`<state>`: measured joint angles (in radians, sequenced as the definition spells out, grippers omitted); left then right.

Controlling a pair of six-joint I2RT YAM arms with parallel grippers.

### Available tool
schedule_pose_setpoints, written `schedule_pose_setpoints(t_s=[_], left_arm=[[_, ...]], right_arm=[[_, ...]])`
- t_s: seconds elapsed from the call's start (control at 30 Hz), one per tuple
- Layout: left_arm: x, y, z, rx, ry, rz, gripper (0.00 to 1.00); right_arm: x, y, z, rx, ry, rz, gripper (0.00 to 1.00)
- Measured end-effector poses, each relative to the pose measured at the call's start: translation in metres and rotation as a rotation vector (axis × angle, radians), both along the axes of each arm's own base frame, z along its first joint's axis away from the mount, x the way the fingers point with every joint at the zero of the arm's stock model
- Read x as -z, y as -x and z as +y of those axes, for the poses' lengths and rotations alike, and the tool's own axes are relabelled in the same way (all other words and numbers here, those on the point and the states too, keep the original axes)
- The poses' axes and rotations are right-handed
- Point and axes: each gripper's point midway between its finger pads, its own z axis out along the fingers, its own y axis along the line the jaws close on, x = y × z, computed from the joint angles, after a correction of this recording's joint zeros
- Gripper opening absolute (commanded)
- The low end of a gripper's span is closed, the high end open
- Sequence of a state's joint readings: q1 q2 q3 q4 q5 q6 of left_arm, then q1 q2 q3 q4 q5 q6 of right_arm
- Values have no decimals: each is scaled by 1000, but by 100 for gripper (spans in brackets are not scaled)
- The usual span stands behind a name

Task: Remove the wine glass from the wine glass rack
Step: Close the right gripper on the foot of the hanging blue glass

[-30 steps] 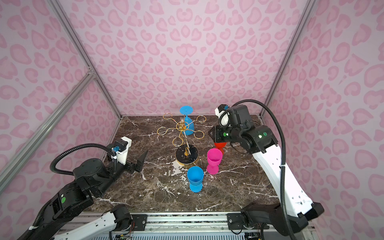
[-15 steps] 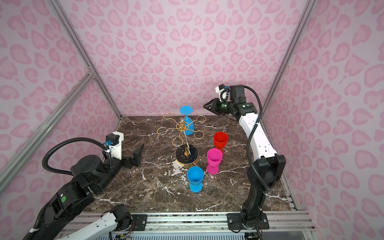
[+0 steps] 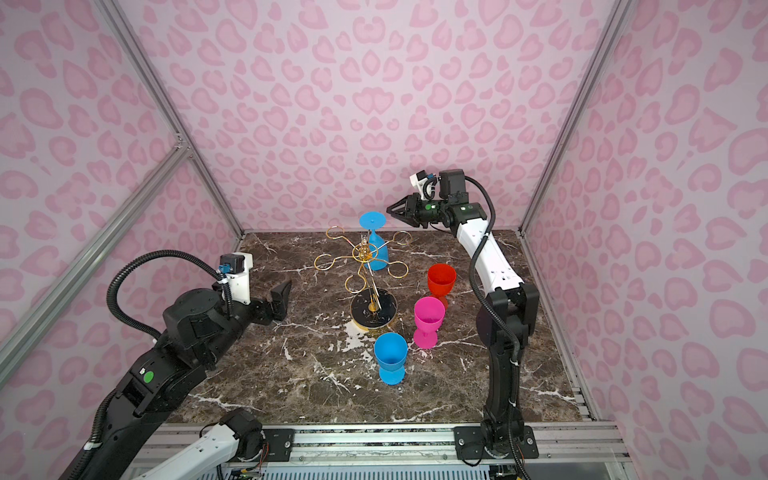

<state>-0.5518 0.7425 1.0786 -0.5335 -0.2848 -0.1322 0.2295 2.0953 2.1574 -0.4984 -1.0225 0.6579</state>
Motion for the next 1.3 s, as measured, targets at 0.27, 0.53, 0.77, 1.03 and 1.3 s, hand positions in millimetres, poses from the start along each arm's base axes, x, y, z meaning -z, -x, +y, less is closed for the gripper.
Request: schedule_pose_setpoints(t_s=[0.27, 0.53, 0.77, 1.03, 1.3], left_arm=[[1, 6, -3, 38, 28, 7, 97], [4, 15, -1, 55, 26, 4, 97], [7, 17, 0, 59, 21, 14, 97], [6, 20, 1, 61, 23, 6, 97], [4, 22, 3, 60, 23, -1, 97]], right_arm=[[4, -2, 8, -18, -6, 11, 31], [6, -1, 13, -34, -10, 26, 27], [8, -1, 21, -51, -14, 32, 20], [11, 0, 26, -59, -20, 50, 16], [11, 0, 26, -60, -19, 48, 9]])
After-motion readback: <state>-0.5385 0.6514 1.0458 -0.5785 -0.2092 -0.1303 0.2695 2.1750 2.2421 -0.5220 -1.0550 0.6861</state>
